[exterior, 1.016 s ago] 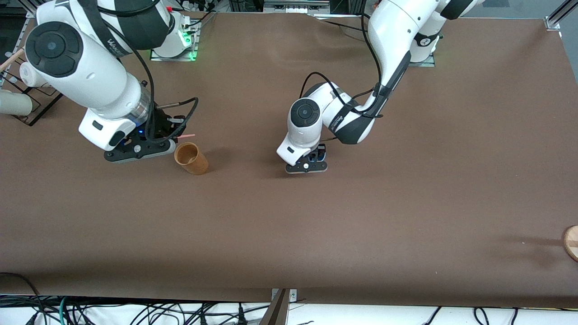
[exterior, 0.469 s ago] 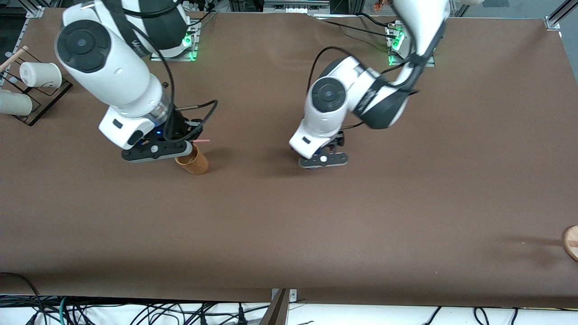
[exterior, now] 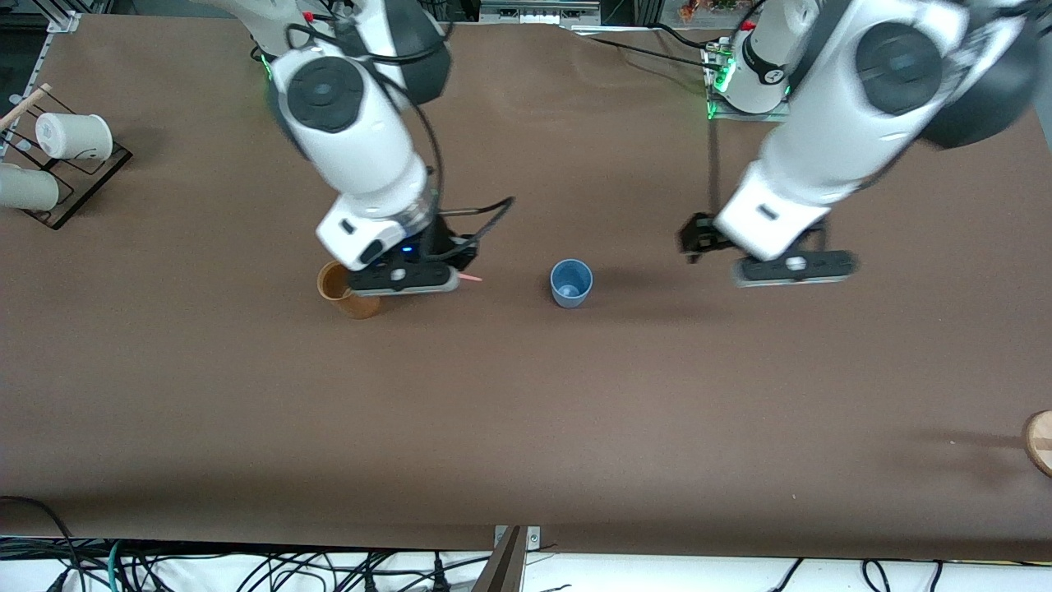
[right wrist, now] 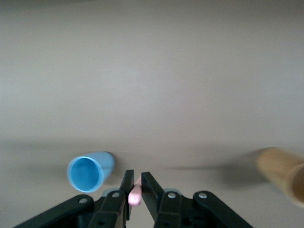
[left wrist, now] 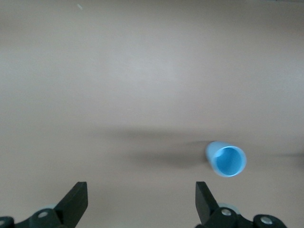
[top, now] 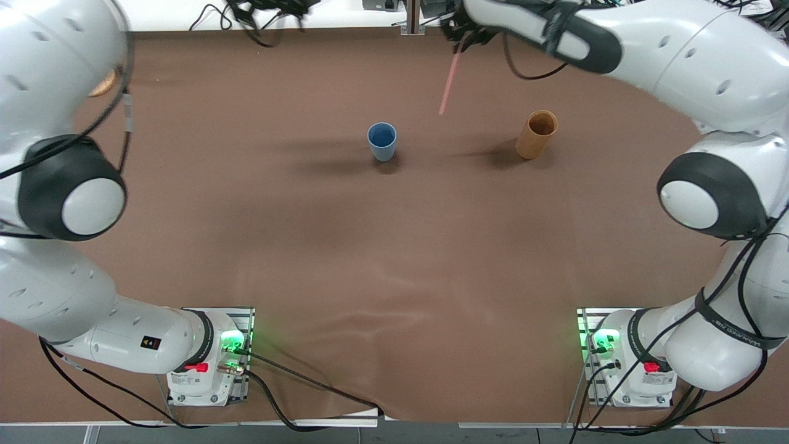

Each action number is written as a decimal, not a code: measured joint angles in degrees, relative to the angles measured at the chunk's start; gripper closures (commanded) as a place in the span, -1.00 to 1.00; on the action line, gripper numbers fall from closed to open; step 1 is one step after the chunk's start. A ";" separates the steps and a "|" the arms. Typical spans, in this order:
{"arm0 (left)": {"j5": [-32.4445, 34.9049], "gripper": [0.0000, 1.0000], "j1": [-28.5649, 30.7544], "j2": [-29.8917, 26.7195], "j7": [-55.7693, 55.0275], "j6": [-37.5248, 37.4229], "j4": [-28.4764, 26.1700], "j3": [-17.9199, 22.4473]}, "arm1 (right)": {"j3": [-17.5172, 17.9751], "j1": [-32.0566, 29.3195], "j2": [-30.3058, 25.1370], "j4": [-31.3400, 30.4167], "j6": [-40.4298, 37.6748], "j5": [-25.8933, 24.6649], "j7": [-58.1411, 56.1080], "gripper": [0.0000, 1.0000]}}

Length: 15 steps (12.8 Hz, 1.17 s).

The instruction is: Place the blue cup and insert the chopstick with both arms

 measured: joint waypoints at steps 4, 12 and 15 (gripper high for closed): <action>-0.35 -1.00 4.53 -4.12 18.97 -4.70 -0.86 7.72 | -0.04 5.11 4.74 3.08 5.02 -0.01 10.29 1.00; -1.55 -1.00 9.02 -8.00 21.18 -6.51 -5.38 9.95 | -0.10 7.90 7.68 3.82 6.28 -0.59 15.03 0.91; -1.55 -1.00 8.90 -7.97 21.18 -6.85 -5.47 9.59 | -0.13 8.16 9.59 3.83 8.06 -0.70 15.13 -0.25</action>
